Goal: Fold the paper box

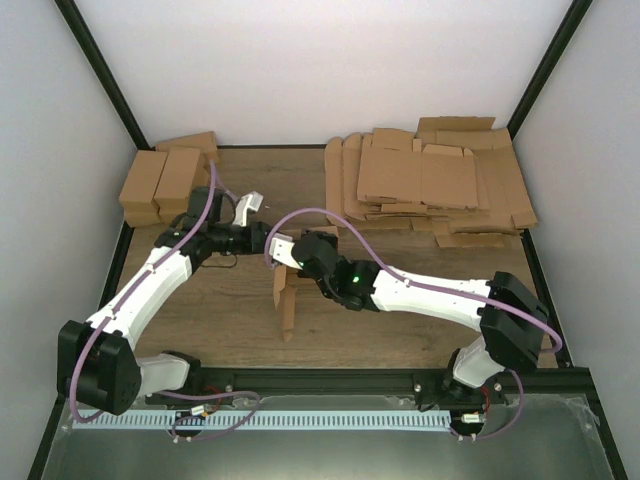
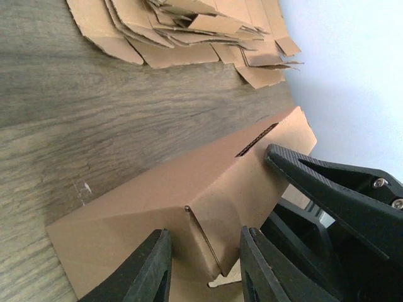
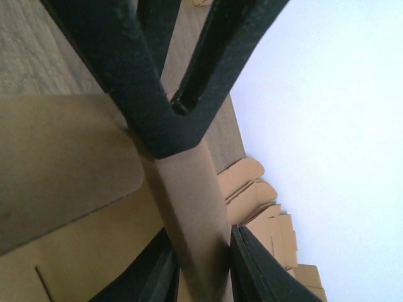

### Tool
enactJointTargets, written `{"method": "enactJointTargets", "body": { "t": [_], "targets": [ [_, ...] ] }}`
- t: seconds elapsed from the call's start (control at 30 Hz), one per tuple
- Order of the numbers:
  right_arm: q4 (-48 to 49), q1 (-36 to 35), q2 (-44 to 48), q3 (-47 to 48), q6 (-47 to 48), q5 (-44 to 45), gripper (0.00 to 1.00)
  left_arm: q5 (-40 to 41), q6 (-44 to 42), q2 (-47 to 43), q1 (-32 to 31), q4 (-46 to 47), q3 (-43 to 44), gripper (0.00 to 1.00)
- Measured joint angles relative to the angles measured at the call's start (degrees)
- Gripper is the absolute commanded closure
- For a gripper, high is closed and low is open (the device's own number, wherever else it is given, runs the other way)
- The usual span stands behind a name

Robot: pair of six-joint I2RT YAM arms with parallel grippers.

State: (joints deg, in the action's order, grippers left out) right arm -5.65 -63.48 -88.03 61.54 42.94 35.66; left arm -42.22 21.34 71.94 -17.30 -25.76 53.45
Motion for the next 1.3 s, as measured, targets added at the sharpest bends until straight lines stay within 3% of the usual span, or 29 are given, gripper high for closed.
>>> {"method": "enactJointTargets", "body": {
  "t": [0.13,0.27,0.37,0.5,0.67,0.8,1.07,1.3],
  "targets": [
    [2.86,0.15,-0.63,0.00,2.25,1.03,0.95,0.13,0.02,-0.07,0.02,1.07,0.07,0.53],
    [4.00,0.46,-0.68,0.00,2.27,0.44,0.98,0.87,0.04,-0.52,-0.11,0.48,0.11,0.31],
    [1.84,1.31,-0.42,1.16,-1.62,-1.27,0.99,4.63,0.59,-3.28,0.04,-0.90,0.52,0.17],
    [-5.55,4.63,-0.39,5.88,-10.36,-6.27,0.99,11.28,0.76,-9.11,0.04,-4.09,4.35,0.08],
    [-14.67,10.73,-0.42,8.50,-22.03,-14.25,0.99,18.47,0.42,-15.17,-0.04,-6.80,12.04,0.04],
    [-18.36,15.08,-0.33,5.88,-30.86,-21.84,0.98,22.60,0.11,-17.18,-0.04,-8.98,12.00,0.04],
    [-18.93,19.89,-2.51,-3.30,-41.86,-32.13,0.97,22.05,-0.35,-21.05,-0.04,-10.84,-0.66,0.03],
    [-16.33,21.59,-6.45,-7.06,-45.94,-38.16,0.82,13.51,-0.79,-26.49,-0.31,-9.01,-10.73,0.00]
  ]
}}
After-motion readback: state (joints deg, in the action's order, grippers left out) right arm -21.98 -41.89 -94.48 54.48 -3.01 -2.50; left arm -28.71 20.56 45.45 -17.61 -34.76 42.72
